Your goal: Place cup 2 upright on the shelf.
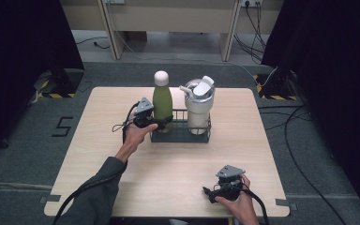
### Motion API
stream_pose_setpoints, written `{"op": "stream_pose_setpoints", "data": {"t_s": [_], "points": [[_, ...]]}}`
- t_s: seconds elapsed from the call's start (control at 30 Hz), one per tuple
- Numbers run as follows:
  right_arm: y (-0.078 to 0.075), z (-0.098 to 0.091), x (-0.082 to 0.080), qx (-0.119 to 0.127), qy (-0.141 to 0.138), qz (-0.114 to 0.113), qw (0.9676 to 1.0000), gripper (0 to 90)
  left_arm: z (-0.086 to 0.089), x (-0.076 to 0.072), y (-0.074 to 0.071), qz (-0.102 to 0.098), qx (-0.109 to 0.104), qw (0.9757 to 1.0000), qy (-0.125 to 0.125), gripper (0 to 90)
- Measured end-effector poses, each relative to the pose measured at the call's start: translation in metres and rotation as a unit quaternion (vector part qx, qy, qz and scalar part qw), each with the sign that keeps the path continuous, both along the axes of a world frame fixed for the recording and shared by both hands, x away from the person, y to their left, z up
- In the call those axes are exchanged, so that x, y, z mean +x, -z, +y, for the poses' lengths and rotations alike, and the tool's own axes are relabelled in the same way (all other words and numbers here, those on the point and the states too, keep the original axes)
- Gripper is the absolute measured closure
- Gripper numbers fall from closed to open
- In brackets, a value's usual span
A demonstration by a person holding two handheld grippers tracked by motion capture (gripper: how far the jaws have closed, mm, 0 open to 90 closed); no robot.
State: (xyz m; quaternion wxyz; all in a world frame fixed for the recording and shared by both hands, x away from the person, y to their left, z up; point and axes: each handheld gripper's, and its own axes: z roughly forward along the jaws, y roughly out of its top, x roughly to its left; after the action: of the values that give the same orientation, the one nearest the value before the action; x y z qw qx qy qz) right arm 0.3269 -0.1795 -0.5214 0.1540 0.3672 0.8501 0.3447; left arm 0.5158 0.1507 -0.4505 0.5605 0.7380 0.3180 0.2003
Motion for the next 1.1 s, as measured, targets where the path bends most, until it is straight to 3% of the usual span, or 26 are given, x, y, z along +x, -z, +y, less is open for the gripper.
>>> {"op": "stream_pose_setpoints", "data": {"t_s": [0.2, 0.47, 1.1], "points": [[0.000, 0.000, 0.000, 0.000, 0.000, 0.000, 1.0000, 0.4, 0.001, -0.002, -0.003, -0.001, 0.003, 1.0000, -0.001, 14.8], [0.000, 0.000, 0.000, 0.000, 0.000, 0.000, 1.0000, 0.4, 0.004, -0.007, -0.006, 0.009, -0.011, 0.9999, -0.001, 14.8], [0.000, 0.000, 0.000, -0.001, 0.000, 0.000, 1.0000, 0.4, 0.018, -0.016, -0.012, 0.018, -0.002, 0.9998, 0.008, 14.8]]}}
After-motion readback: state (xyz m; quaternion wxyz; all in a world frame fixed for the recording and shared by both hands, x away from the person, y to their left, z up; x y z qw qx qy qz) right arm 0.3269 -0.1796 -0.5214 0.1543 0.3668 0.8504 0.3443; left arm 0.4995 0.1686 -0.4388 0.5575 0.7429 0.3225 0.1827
